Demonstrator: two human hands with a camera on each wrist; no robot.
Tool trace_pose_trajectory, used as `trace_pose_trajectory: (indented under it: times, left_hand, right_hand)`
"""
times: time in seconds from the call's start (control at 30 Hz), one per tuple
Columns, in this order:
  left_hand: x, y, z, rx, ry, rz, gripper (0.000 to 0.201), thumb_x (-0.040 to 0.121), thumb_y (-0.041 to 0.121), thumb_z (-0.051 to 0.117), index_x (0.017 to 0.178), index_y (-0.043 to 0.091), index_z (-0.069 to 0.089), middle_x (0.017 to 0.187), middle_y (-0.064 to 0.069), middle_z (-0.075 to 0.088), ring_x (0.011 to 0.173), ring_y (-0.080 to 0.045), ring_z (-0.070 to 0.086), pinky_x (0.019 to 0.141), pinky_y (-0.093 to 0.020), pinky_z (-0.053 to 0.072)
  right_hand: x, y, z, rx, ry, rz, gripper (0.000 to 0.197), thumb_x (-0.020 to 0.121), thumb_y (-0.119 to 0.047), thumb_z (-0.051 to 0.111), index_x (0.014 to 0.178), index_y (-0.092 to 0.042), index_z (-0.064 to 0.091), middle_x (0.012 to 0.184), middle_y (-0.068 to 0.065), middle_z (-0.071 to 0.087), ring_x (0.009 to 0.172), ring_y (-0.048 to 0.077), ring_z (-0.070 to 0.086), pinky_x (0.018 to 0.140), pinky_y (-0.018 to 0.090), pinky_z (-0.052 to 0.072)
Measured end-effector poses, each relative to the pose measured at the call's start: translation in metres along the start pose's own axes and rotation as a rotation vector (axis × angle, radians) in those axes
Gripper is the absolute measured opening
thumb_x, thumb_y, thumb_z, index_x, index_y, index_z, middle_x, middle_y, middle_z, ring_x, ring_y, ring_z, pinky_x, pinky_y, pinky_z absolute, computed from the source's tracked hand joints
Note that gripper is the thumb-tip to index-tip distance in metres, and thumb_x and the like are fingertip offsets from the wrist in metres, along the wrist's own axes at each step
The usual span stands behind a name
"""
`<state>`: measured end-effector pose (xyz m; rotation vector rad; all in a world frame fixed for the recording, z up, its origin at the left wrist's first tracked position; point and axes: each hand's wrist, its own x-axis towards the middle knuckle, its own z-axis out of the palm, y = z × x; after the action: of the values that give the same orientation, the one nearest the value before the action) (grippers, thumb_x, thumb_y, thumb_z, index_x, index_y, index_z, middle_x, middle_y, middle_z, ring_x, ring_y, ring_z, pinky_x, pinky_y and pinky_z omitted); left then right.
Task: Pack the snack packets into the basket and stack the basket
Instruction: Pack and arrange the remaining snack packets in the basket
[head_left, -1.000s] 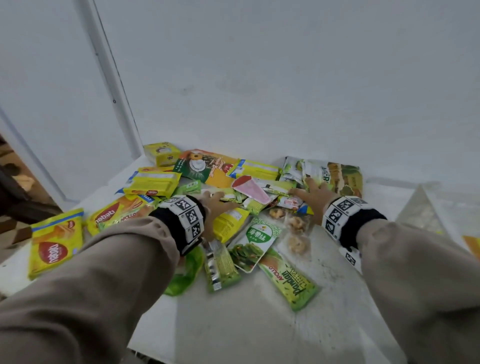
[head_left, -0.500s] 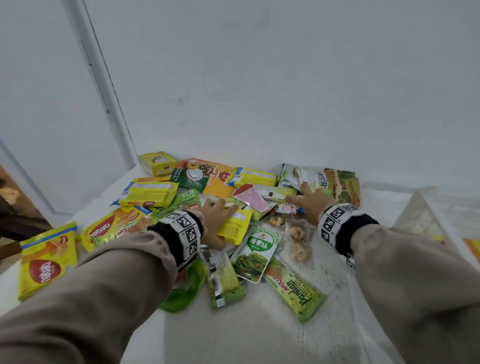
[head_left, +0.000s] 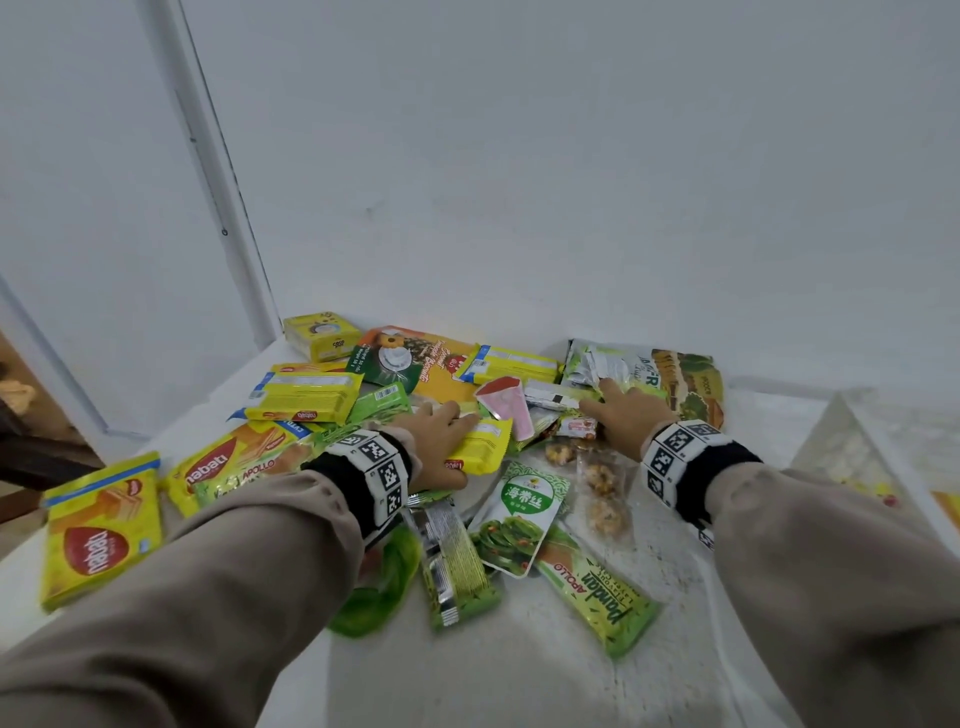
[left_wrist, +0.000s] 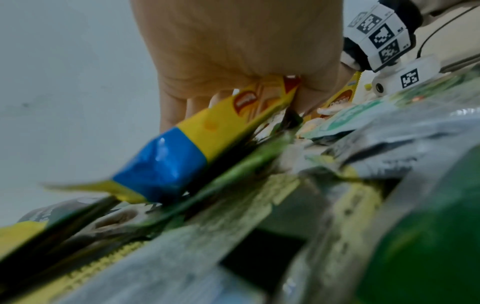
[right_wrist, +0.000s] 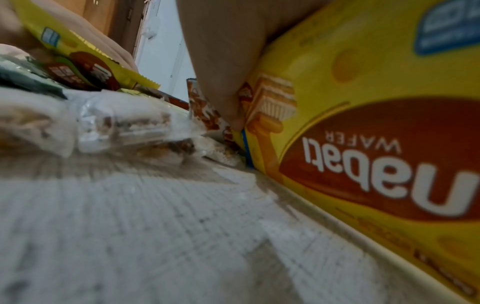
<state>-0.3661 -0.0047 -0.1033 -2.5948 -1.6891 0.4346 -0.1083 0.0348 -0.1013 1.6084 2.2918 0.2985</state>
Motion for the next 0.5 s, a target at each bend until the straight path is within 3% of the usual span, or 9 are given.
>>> trace_pose_trajectory:
  times: [0.23, 0.4, 0.5]
  left_hand:
    - [0.002, -0.003, 0.002, -0.087, 0.052, 0.007, 0.072, 0.086, 0.045, 0.052, 0.145, 0.022, 0.017, 0.142, -0.007, 0.031, 0.128, -0.031, 0.037, 0.102, -0.042, 0.037]
    - [0.002, 0.002, 0.005, -0.07, -0.015, -0.017, 0.09, 0.076, 0.052, 0.063, 0.145, 0.026, 0.011, 0.145, -0.005, 0.022, 0.133, -0.033, 0.026, 0.102, -0.046, 0.039]
    - [0.001, 0.007, 0.007, -0.032, -0.029, -0.033, 0.086, 0.079, 0.039, 0.064, 0.145, 0.022, 0.012, 0.144, -0.008, 0.022, 0.13, -0.035, 0.028, 0.1, -0.048, 0.04]
  right_hand:
    - [-0.002, 0.002, 0.0, -0.032, 0.013, -0.016, 0.046, 0.091, -0.002, 0.045, 0.131, -0.021, 0.032, 0.133, 0.015, 0.03, 0.099, 0.029, 0.053, 0.065, 0.03, 0.038]
    - [-0.006, 0.001, -0.001, -0.054, 0.019, -0.022, 0.047, 0.091, -0.004, 0.047, 0.132, -0.019, 0.031, 0.135, 0.014, 0.03, 0.101, 0.029, 0.053, 0.065, 0.031, 0.038]
    - [-0.008, 0.0, -0.001, -0.055, 0.027, -0.021, 0.046, 0.091, -0.005, 0.047, 0.132, -0.019, 0.031, 0.136, 0.013, 0.031, 0.102, 0.029, 0.053, 0.065, 0.031, 0.038]
